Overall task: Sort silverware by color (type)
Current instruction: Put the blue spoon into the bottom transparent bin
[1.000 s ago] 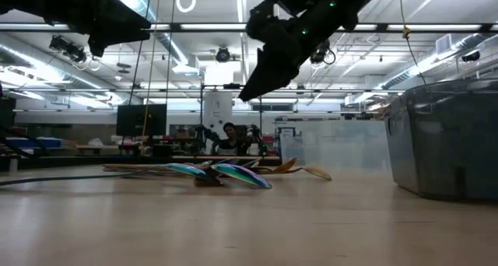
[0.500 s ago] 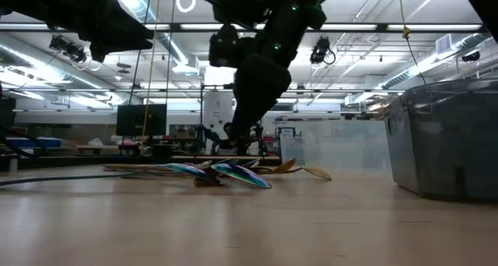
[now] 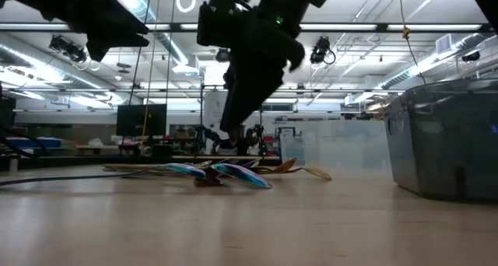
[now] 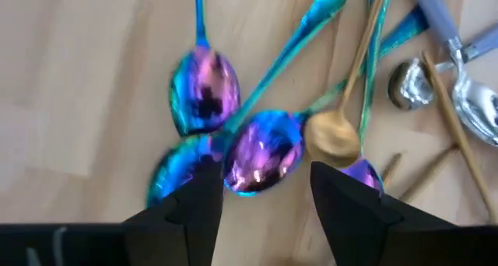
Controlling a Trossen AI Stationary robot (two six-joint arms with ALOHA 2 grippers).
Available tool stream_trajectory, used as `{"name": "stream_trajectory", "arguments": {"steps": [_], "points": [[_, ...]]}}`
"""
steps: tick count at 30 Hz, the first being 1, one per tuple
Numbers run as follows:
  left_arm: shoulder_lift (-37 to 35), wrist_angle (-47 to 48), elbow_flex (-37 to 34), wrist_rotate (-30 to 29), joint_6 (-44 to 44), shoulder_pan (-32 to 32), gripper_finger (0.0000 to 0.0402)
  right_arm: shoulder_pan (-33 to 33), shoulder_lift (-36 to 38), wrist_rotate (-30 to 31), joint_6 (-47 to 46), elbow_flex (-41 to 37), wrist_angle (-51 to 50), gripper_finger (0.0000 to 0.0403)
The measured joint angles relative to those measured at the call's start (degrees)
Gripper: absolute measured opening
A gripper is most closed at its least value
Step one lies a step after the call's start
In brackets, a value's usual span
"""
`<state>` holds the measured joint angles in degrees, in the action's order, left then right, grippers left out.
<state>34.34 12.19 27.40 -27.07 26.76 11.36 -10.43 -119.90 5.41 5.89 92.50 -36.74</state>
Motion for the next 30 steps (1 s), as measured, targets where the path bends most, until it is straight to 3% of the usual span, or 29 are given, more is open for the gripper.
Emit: {"name": "stream_trajectory", "arguments": {"steps": [3, 11, 16, 30], "points": [[3.38, 2.9, 3.22, 0.14, -1.45, 0.12, 0.0142, -2.11, 0.0, 3.78, 3.33, -2.27, 2.23, 0.0203], [10.74, 3.57, 6.23, 7.51, -9.14, 0.12, 0.0141, -3.86, 0.0, 11.84, 12.64, -4.57, 5.04, 0.0203], [14.24, 6.16, 6.23, 12.29, -6.0, 1.4, 0.0141, -4.02, 0.0, 14.3, 20.33, -7.99, 7.28, 0.0195], [18.21, 7.1, 6.19, 12.31, 6.71, 9.87, 0.0141, -4.1, 0.02, 14.62, 36.11, -13.33, 19.69, 0.0155]]}}
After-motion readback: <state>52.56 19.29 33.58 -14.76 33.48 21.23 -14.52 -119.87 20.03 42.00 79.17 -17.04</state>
